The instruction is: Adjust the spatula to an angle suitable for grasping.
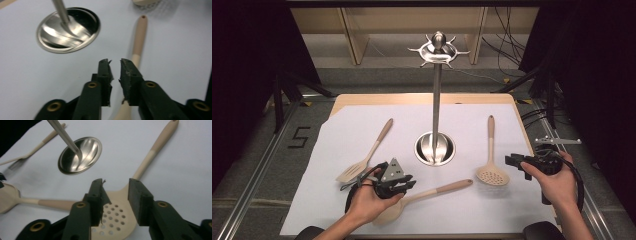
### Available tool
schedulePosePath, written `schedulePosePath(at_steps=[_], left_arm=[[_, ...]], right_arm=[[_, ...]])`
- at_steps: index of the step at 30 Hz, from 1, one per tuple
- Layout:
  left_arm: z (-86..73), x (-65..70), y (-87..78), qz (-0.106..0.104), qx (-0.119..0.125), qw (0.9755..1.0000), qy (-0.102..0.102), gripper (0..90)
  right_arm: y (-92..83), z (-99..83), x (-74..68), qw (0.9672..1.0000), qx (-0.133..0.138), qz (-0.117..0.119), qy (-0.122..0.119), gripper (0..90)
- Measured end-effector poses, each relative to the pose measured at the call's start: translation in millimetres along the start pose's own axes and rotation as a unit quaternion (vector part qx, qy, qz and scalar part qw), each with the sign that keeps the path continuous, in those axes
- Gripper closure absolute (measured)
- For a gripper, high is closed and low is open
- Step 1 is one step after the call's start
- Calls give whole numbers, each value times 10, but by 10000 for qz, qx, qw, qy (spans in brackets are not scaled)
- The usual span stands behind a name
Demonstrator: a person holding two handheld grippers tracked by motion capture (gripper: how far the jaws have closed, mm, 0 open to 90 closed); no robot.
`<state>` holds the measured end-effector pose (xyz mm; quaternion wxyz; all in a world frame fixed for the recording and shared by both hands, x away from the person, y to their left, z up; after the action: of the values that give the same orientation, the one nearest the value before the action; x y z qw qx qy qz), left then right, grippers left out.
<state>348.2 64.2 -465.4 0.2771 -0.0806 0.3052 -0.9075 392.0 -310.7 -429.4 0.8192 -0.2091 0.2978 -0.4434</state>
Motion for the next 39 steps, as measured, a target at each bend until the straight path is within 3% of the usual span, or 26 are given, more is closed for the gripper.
schedulePosePath(at_steps=[1,2,3,4,5,6,7,9,10,12,13,14,16,20,22,24,26,27,28,31,32,33,34,36,37,39], left_arm=[[5,33,19,-59,-67,10000,42,827],[5,33,19,-59,-67,10000,42,861],[-2,83,71,-165,-228,9994,209,888],[4,121,99,-254,-298,9989,246,891],[4,121,99,-254,-298,9989,246,892],[26,178,151,-399,-376,9981,275,893],[35,201,171,-466,-492,9970,380,893],[42,237,208,-573,-553,9961,386,893],[36,280,258,-758,-860,9913,642,893],[34,322,307,-795,-902,9907,630,893],[29,375,398,-870,-1030,9880,750,892],[29,375,398,-870,-1030,9880,750,892],[10,419,479,-912,-1180,9858,767,892],[-31,453,601,-895,-1344,9844,698,893],[-51,449,663,-876,-1474,9824,740,893],[-68,438,708,-882,-1686,9782,833,893],[-38,440,726,-833,-1653,9791,837,893],[-30,427,740,-805,-1734,9773,916,893],[-24,455,773,-781,-1586,9818,688,893],[3,429,803,-727,-1594,9825,635,894],[4,430,811,-733,-1599,9831,515,895],[10,405,806,-695,-1651,9818,632,895],[16,409,815,-670,-1589,9832,597,896],[30,391,817,-607,-1634,9821,714,896],[40,398,828,-599,-1615,9832,608,897],[53,397,841,-608,-1609,9832,606,897]], right_arm=[[9,-3,13,10000,25,94,-11,726],[-2,-13,7,9998,-45,65,157,752],[-13,-17,61,10000,-96,-7,-4,777],[-22,-22,43,9998,-132,16,146,789],[-19,-19,82,9999,-97,-57,23,798],[-31,-17,90,9999,-106,-50,18,803],[-37,-22,74,9996,-179,-73,189,807],[-27,-16,100,9998,-133,-63,104,808],[-28,-2,97,9999,-67,-8,102,807],[-45,7,110,9999,-97,-138,17,807],[-41,22,102,9999,-76,-131,7,804],[-46,21,72,9998,-102,-78,153,803],[-48,29,50,9998,-43,-84,198,795],[-54,33,38,9998,-17,-26,200,790],[-57,37,51,9998,-25,-77,198,788],[-59,41,66,9998,13,-59,173,787],[-75,41,92,10000,23,-65,49,785],[-71,32,64,9996,19,8,266,782],[-70,33,99,9999,25,-65,126,781],[-72,37,119,9999,51,-94,74,780],[-82,43,109,9999,60,-52,87,779],[-82,44,106,9999,62,-55,88,779],[-80,45,103,9999,63,-45,92,778],[-67,34,86,9998,43,-49,195,778],[-69,44,109,9999,66,-79,19,778],[-69,47,108,9999,79,-78,10,778]])
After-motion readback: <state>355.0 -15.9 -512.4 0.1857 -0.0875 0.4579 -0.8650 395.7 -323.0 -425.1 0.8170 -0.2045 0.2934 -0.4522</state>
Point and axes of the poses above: each handheld gripper's, and its own axes: y roughly forward along the jaws, z roughly out of its top, x roughly to its right, the point moved 5 cm from there along y, roughly forward along the jaws, and after that the axes turned 3 degrees about x, right-handed, at the moved point
